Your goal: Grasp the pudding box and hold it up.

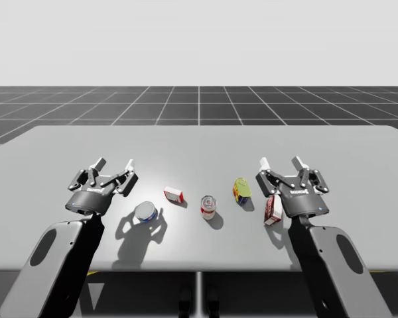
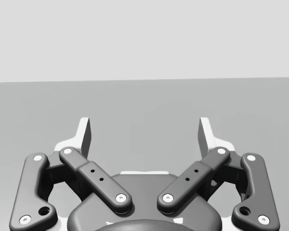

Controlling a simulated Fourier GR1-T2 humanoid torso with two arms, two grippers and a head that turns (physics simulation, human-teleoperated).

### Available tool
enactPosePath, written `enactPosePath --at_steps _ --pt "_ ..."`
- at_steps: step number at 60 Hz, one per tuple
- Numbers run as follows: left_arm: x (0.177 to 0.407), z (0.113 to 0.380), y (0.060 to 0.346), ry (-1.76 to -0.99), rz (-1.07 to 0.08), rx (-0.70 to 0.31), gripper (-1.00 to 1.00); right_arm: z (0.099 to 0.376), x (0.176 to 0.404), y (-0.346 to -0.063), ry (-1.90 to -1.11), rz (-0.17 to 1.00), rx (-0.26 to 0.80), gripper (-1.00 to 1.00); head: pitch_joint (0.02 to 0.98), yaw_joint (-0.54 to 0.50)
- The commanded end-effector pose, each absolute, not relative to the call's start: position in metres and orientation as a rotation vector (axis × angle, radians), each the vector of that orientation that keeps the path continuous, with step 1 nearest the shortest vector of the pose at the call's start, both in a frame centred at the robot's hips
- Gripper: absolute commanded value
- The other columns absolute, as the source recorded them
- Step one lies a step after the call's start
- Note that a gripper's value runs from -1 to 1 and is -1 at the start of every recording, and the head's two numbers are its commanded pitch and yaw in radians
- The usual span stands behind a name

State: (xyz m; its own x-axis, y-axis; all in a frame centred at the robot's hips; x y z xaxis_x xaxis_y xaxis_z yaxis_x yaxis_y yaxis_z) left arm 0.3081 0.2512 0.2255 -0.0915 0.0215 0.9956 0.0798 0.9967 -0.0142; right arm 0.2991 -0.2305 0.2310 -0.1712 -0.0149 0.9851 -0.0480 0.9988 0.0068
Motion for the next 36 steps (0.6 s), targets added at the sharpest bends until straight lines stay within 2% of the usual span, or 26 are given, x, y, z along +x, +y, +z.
enactPosePath --at_steps 1,10,16,20,24,25,36 --pt "0.3076 0.2259 0.2508 -1.664 -0.05 -0.076 -1.0 0.2289 0.2978 -0.2292 -1.759 0.008 0.019 -1.0 0.079 0.02" --pt "0.307 0.2266 0.2508 -1.667 -0.049 -0.076 -1.0 0.2324 0.2966 -0.2275 -1.761 0.04 0.101 -1.0 0.109 0.01" --pt "0.3065 0.2266 0.2507 -1.666 -0.049 -0.074 -1.0 0.2322 0.2973 -0.2283 -1.743 0.046 0.106 -1.0 0.181 0.0" --pt "0.3064 0.2266 0.2509 -1.667 -0.05 -0.07 -1.0 0.2322 0.298 -0.2292 -1.738 0.042 0.102 -1.0 0.278 -0.01" --pt "0.3062 0.2266 0.2511 -1.67 -0.052 -0.061 -1.0 0.2323 0.2982 -0.2293 -1.737 0.039 0.094 -1.0 0.336 -0.02" --pt "0.3059 0.2266 0.2511 -1.673 -0.054 -0.055 -1.0 0.2323 0.2985 -0.2296 -1.737 0.04 0.09 -1.0 0.381 -0.02" --pt "0.3056 0.2275 0.2515 -1.68 -0.06 -0.046 -1.0 0.2333 0.2992 -0.2312 -1.734 0.033 0.076 -1.0 0.563 -0.06"
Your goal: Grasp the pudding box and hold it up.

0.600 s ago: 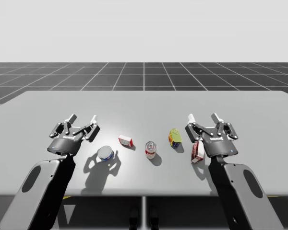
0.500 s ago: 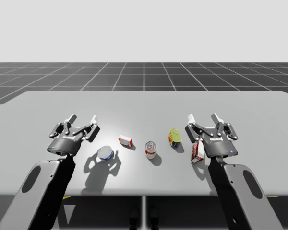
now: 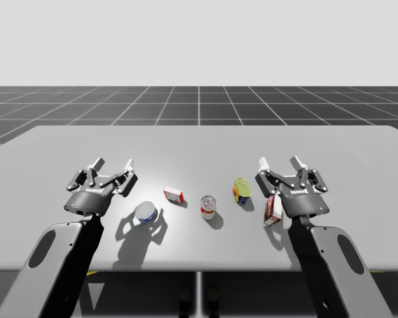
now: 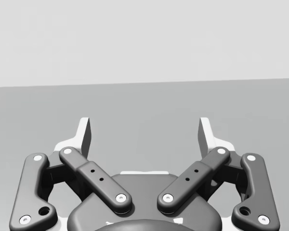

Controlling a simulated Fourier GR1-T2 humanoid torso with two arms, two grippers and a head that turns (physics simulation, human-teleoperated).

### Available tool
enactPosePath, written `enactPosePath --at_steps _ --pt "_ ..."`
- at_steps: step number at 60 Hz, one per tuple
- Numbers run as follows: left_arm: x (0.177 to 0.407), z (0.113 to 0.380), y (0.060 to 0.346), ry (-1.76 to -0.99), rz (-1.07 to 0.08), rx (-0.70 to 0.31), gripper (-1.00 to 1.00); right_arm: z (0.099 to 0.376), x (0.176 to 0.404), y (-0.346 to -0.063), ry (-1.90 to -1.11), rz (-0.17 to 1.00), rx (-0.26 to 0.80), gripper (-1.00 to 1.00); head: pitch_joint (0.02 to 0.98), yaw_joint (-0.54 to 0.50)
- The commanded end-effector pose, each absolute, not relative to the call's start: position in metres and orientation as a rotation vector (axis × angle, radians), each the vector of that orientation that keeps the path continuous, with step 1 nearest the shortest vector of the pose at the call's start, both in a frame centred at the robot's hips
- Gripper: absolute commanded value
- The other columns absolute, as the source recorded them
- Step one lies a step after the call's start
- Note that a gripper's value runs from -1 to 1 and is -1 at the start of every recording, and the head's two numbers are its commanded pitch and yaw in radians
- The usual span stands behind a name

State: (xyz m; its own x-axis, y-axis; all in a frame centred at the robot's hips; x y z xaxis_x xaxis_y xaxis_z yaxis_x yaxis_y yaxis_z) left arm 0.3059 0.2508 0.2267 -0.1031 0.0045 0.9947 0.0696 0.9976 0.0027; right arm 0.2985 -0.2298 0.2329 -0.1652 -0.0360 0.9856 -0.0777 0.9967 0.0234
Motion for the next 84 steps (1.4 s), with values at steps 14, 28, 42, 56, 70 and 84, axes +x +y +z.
enactPosePath --at_steps 14,28,42,56,70,84 --pt "0.304 0.228 0.247 -1.68 -0.09 -0.053 -1.0 0.233 0.301 -0.233 -1.733 0.028 0.058 -1.0 0.762 -0.21" --pt "0.298 0.227 0.237 -1.678 -0.123 -0.07 -1.0 0.233 0.302 -0.235 -1.731 0.02 0.051 -1.0 0.875 -0.41" --pt "0.296 0.223 0.23 -1.669 -0.142 -0.076 -1.0 0.235 0.301 -0.236 -1.743 0.023 0.048 -1.0 0.902 -0.48" --pt "0.296 0.222 0.23 -1.662 -0.14 -0.079 -1.0 0.238 0.281 -0.23 -1.705 0.013 -0.007 -1.0 0.872 -0.46" --pt "0.297 0.221 0.229 -1.659 -0.152 -0.087 -1.0 0.232 0.243 -0.228 -1.669 -0.009 -0.03 -1.0 0.863 -0.46" --pt "0.297 0.218 0.223 -1.648 -0.17 -0.092 -1.0 0.216 0.213 -0.225 -1.642 -0.01 -0.041 -1.0 0.861 -0.46"
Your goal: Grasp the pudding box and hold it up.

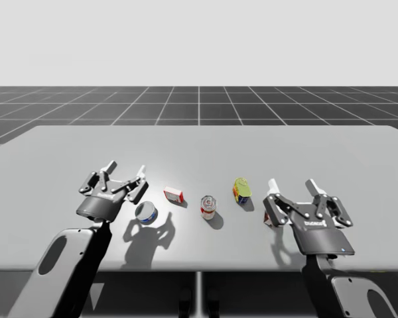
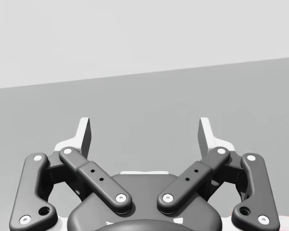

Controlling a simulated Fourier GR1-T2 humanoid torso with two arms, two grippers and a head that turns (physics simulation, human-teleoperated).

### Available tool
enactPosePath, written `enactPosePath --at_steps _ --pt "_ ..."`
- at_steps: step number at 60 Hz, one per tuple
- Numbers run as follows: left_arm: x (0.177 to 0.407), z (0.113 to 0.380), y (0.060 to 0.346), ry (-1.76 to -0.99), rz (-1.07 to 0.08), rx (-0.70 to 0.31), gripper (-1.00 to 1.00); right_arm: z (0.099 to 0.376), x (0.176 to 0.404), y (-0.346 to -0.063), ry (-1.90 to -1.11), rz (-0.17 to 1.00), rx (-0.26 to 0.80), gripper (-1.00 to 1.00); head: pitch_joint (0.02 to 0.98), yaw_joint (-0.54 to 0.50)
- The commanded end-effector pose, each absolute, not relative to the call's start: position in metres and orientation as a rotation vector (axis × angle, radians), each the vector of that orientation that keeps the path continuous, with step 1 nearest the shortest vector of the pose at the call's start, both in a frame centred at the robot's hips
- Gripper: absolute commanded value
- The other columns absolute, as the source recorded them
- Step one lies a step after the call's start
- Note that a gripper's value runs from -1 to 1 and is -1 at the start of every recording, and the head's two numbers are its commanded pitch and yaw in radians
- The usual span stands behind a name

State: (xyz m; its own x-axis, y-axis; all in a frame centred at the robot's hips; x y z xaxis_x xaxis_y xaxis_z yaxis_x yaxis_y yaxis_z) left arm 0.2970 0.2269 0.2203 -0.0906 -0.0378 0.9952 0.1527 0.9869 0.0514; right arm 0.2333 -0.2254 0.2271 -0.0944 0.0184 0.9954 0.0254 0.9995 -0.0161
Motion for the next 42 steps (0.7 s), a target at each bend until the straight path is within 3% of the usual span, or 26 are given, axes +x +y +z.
enactPosePath --at_steps 1,22,42 --pt "0.296 0.217 0.222 -1.647 -0.172 -0.092 -1.0 0.214 0.21 -0.225 -1.636 -0.017 -0.043 -1.0 0.861 -0.46" --pt "0.296 0.215 0.216 -1.644 -0.19 -0.099 -1.0 0.176 0.174 -0.226 -1.553 -0.012 -0.045 -1.0 0.854 -0.45" --pt "0.295 0.213 0.213 -1.641 -0.197 -0.098 -1.0 0.136 0.184 -0.219 -1.468 -0.07 -0.061 -1.0 0.854 -0.45"
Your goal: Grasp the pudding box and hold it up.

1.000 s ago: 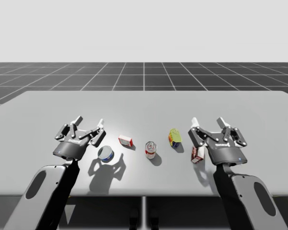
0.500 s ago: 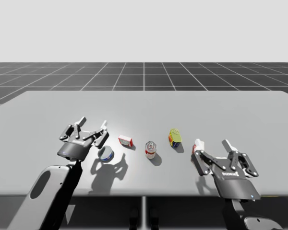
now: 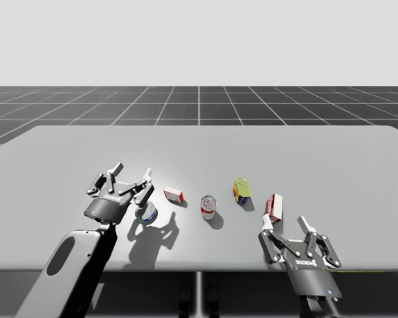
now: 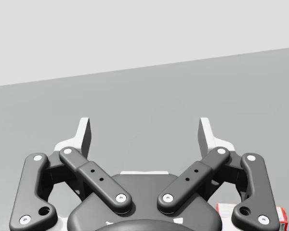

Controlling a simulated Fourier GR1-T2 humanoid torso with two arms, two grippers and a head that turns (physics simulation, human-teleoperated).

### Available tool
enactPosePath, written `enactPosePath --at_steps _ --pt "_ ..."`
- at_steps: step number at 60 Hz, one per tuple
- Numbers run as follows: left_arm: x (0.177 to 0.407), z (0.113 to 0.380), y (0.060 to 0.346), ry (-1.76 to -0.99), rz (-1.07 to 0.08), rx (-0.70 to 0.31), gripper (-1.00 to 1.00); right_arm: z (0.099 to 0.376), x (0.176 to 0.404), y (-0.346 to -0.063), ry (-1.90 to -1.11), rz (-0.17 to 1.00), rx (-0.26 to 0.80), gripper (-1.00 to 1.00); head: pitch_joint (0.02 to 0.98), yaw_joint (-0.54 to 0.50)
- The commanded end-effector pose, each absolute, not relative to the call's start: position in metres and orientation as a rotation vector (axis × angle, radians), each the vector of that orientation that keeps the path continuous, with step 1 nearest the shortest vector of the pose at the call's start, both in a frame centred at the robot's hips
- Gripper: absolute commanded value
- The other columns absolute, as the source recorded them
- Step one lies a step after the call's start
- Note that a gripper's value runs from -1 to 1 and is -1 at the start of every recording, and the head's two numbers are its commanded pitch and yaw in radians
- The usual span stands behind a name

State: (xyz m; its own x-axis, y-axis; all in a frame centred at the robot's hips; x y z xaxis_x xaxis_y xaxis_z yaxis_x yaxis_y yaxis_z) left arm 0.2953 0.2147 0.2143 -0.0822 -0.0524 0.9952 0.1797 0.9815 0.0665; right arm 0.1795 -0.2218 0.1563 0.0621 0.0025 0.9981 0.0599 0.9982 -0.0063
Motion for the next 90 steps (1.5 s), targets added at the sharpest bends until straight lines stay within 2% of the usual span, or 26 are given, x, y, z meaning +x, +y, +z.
enactPosePath --at_steps 1,27,49,52,53,54,55,56,58,66,81,90 --pt "0.295 0.213 0.213 -1.641 -0.197 -0.098 -1.0 0.135 0.185 -0.219 -1.466 -0.073 -0.064 -1.0 0.855 -0.45" --pt "0.294 0.211 0.21 -1.64 -0.204 -0.092 -1.0 0.117 0.219 -0.222 -1.364 -0.205 -0.15 -1.0 0.852 -0.44" --pt "0.294 0.211 0.21 -1.641 -0.204 -0.091 -1.0 0.113 0.232 -0.22 -1.327 -0.189 -0.141 -1.0 0.831 -0.44" --pt "0.294 0.211 0.21 -1.641 -0.204 -0.091 -1.0 0.112 0.232 -0.22 -1.317 -0.178 -0.131 -0.73 0.826 -0.44" --pt "0.294 0.211 0.21 -1.641 -0.204 -0.091 -1.0 0.112 0.232 -0.22 -1.318 -0.181 -0.133 -0.47 0.825 -0.44" --pt "0.294 0.211 0.21 -1.641 -0.204 -0.091 -1.0 0.112 0.232 -0.22 -1.318 -0.182 -0.134 0.16 0.822 -0.44" --pt "0.294 0.211 0.21 -1.641 -0.204 -0.091 -1.0 0.111 0.232 -0.22 -1.317 -0.183 -0.137 0.68 0.82 -0.44" --pt "0.294 0.211 0.21 -1.641 -0.204 -0.091 -1.0 0.111 0.232 -0.22 -1.317 -0.182 -0.139 0.86 0.818 -0.44" --pt "0.294 0.211 0.21 -1.641 -0.204 -0.091 -1.0 0.11 0.231 -0.221 -1.314 -0.183 -0.141 1.0 0.814 -0.45" --pt "0.294 0.211 0.21 -1.641 -0.204 -0.091 -1.0 0.11 0.231 -0.221 -1.309 -0.186 -0.142 1.0 0.774 -0.45" --pt "0.294 0.211 0.21 -1.641 -0.205 -0.091 -1.0 0.108 0.23 -0.222 -1.309 -0.191 -0.142 1.0 0.561 -0.46" --pt "0.294 0.211 0.21 -1.641 -0.204 -0.091 -1.0 0.107 0.23 -0.222 -1.311 -0.189 -0.143 1.0 0.483 -0.47"
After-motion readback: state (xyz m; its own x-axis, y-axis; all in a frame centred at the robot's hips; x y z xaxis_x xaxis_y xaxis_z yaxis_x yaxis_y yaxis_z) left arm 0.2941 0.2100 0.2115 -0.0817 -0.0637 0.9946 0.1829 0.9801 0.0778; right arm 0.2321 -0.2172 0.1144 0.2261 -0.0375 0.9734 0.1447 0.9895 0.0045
